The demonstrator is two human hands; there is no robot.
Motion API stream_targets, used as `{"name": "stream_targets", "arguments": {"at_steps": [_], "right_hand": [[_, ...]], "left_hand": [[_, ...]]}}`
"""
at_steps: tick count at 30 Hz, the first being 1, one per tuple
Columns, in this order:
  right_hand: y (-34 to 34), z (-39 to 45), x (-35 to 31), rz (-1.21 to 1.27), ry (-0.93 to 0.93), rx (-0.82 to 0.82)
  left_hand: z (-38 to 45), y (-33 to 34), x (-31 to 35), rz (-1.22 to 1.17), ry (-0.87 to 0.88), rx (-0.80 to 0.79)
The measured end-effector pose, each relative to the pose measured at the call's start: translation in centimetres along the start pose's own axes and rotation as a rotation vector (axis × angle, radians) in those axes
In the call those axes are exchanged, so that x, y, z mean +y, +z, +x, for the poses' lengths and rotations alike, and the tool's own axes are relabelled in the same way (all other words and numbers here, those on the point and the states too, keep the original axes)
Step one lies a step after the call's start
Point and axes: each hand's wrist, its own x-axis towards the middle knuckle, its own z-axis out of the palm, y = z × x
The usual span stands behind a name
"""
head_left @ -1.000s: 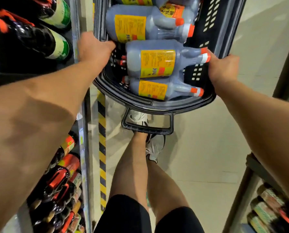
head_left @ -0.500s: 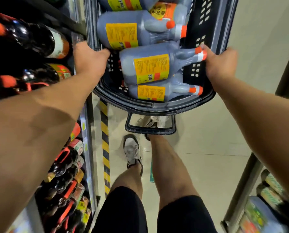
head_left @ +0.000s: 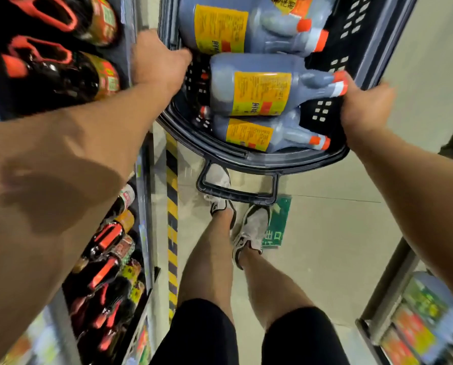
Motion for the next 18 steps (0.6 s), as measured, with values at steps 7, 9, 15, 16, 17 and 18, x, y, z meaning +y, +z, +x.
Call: {"name": "stream_targets", "arguments": {"at_steps": [7, 9, 15, 16, 17, 18], "right_hand": [[-0.4, -5.9, 9.0, -0.009, -0.028, -0.009], [-0.3, -7.7, 11.5, -0.001, 0.0, -0.005], [-0.6, -13.6, 17.9, 0.008, 0.029, 0.004], [-0.7, -14.7, 18.9, 0.009, 0.026, 0.006], [-0.7, -15.7, 19.9, 0.0, 0.017, 0.009], [-0.7, -16.6, 20.8, -0.009, 0.006, 0.012]], "left_hand": [[-5.7, 1.6, -9.6, -0.074, 0.036, 0.002], [-7.4, 1.9, -12.4, -0.103, 0.04, 0.008], [-12.9, 2.3, -18.9, -0.076, 0.066, -0.006], [-13.7, 2.3, -20.2, -0.08, 0.074, -0.01], [-14.8, 2.2, -21.2, -0.085, 0.078, -0.014], [-15.5, 2.3, -22.3, -0.091, 0.081, -0.018]]}}
